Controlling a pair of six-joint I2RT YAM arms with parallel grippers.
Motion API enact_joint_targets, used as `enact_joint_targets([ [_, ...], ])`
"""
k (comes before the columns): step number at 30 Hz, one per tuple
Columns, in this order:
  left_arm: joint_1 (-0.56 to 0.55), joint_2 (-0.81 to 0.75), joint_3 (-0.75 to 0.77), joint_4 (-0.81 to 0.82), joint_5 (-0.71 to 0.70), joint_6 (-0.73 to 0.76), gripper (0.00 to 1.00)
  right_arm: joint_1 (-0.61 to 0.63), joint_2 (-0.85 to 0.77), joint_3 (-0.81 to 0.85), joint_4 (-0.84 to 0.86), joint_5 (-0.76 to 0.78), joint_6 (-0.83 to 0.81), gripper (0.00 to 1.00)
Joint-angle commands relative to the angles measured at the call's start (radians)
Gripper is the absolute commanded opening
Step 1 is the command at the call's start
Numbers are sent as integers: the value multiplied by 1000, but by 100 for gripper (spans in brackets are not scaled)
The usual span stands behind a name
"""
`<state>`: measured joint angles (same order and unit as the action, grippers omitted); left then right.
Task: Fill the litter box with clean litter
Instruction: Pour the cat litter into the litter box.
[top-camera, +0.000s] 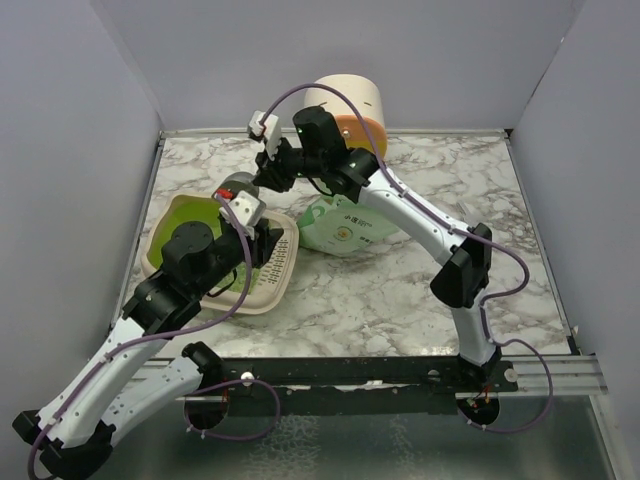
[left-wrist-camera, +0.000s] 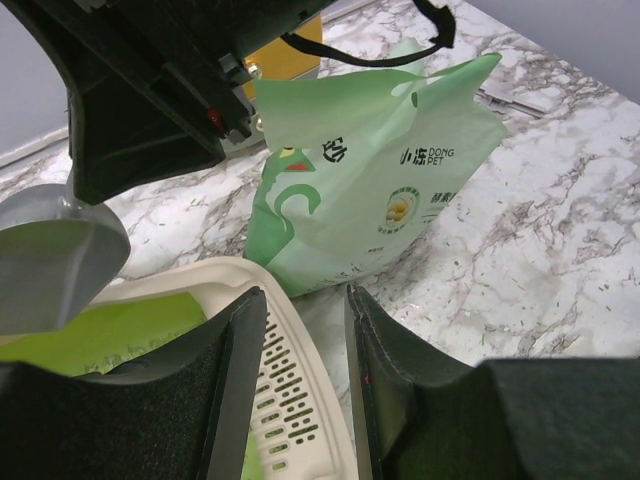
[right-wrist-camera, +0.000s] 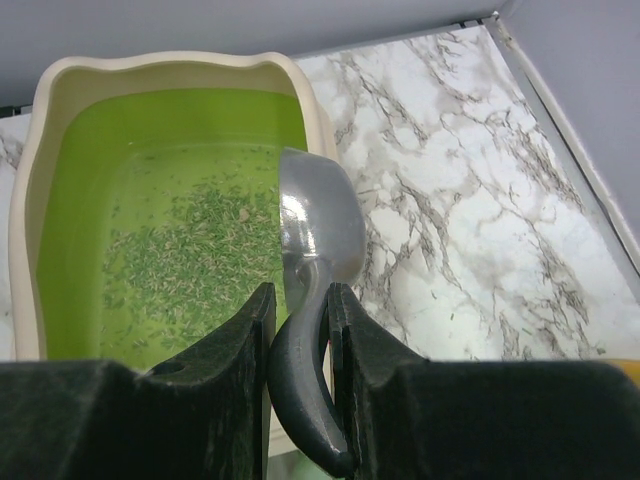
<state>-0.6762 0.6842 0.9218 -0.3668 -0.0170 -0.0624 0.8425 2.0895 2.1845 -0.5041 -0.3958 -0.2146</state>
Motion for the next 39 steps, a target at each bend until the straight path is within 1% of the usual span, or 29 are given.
enact_joint_targets([
  [1,-1,9,60,-23,-20,6,40,6,-105,-27,33,58,25,1],
  [5,-2,23,91,-32,-18,19,43,-2,-144,1,-42,73,55,1],
  [8,-2,43,116,-33,0,24,44,-35,-180,22,-99,69,88,1],
  [12,-2,81,154,-34,29,34,44,-119,-257,13,-147,57,125,1],
  [16,-2,143,202,-35,55,50,44,-232,-384,-52,-160,40,137,1],
  [19,-2,193,239,-33,58,56,44,-295,-462,-66,-201,45,130,1],
  [22,-2,244,278,-32,67,72,44,-348,-538,-72,-251,79,115,1],
  [25,-2,299,328,-35,79,93,45,-382,-623,-97,-299,149,91,1],
  [27,-2,346,380,-48,96,115,45,-396,-686,-138,-318,205,71,1],
  [30,-3,424,476,-85,127,162,47,-408,-789,-249,-314,298,44,1],
  [35,-5,533,608,-152,209,237,51,-465,-940,-463,-292,419,0,1],
  [39,-14,600,678,-224,247,306,53,-494,-1028,-615,-292,460,-2,1],
])
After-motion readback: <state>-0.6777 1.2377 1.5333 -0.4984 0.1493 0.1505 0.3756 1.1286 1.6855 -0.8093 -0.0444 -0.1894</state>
